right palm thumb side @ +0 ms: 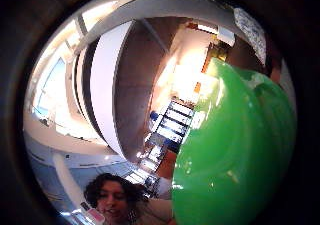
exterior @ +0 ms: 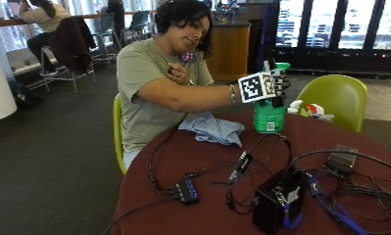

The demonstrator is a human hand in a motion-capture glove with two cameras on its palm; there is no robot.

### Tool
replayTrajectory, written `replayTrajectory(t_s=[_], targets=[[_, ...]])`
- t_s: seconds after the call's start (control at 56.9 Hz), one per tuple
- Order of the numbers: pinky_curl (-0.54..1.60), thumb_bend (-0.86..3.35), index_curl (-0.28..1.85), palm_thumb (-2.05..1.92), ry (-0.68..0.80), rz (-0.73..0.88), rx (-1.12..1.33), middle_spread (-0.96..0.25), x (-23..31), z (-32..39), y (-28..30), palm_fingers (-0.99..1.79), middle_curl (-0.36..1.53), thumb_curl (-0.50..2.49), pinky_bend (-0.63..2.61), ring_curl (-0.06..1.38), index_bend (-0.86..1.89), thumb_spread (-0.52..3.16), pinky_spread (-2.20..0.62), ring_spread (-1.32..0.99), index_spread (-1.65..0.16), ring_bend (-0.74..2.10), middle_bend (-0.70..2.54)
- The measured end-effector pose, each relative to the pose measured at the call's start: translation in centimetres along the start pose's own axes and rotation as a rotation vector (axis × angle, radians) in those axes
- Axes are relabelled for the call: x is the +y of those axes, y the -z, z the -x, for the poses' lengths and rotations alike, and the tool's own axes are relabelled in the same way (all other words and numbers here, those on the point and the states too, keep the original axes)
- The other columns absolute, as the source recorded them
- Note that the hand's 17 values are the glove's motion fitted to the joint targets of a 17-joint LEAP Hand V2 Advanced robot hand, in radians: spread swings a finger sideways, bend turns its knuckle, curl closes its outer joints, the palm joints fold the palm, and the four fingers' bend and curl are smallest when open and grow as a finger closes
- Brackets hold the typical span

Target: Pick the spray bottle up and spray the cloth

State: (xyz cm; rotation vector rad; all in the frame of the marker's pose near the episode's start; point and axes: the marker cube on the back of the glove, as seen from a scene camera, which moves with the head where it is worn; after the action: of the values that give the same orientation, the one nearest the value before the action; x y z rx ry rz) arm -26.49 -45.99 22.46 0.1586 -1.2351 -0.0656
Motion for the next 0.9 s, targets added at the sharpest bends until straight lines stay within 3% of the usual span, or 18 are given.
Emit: replayTrajectory(t_s=[0.263,0.439,0.527,0.65,0.896], targets=[[0.43,-0.03,0.64,1.01,-0.011,-0.019,0.002,-0.17,-2.1,-0.9,-0.7,1.33,0.55,0.81,0.46,0.5,0.24,0.42,-0.23,-0.17,-0.26,0.6,0.57],[0.43,-0.02,0.64,1.02,-0.012,0.11,0.007,-0.17,-1.7,-2.1,0.1,1.29,0.55,0.81,0.47,0.49,0.2,0.45,-0.24,-0.18,-0.27,0.59,0.58],[0.4,-0.04,0.59,1.01,-0.026,0.15,0.022,-0.13,-0.2,-2.7,1.5,0.94,0.51,0.77,0.36,0.46,0.14,0.56,-0.13,-0.15,-0.27,0.5,0.48],[0.41,-0.06,0.51,0.88,-0.056,0.264,0.184,-0.06,4.1,-3.7,5.9,0.54,0.46,0.69,0.37,0.44,0.08,0.76,0.04,-0.12,-0.28,0.4,0.33],[0.37,-0.06,0.36,0.71,-0.019,0.278,0.695,-0.03,9.8,-1.2,15.3,0.37,0.39,0.55,0.35,0.37,0.13,0.93,0.19,-0.09,-0.34,0.32,0.21]])
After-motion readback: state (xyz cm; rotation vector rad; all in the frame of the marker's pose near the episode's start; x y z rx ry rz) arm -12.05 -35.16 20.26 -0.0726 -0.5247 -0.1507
